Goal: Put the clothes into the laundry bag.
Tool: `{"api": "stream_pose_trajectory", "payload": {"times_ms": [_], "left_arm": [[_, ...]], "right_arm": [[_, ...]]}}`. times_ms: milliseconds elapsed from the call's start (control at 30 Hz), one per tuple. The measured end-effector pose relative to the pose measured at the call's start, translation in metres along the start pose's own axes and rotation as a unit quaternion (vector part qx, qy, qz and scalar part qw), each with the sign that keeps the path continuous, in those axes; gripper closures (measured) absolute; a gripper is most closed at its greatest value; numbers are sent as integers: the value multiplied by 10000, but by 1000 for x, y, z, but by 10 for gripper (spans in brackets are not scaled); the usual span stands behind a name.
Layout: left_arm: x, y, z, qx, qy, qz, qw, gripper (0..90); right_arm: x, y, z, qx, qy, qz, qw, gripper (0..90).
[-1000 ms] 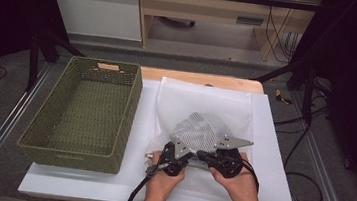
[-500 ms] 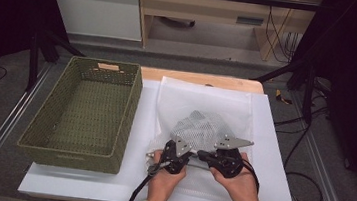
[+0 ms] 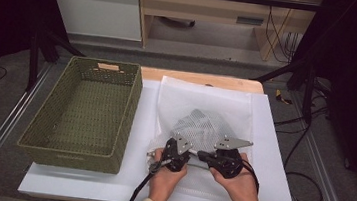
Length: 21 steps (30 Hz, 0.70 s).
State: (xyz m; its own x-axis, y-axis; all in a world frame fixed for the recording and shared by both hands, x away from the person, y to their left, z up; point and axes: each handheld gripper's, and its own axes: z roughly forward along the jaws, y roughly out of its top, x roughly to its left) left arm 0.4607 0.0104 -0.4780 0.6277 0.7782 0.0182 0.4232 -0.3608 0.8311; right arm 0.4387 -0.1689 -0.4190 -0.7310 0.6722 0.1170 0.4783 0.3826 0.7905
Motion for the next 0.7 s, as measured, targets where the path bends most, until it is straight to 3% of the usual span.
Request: {"api": "stream_pose_trajectory", "payload": {"times_ms": [700], "left_arm": [[4,7,9,17,72,-121,9999,900]], "right_arm": [[0,-1,-1,9,29,55,10000,894]]}}
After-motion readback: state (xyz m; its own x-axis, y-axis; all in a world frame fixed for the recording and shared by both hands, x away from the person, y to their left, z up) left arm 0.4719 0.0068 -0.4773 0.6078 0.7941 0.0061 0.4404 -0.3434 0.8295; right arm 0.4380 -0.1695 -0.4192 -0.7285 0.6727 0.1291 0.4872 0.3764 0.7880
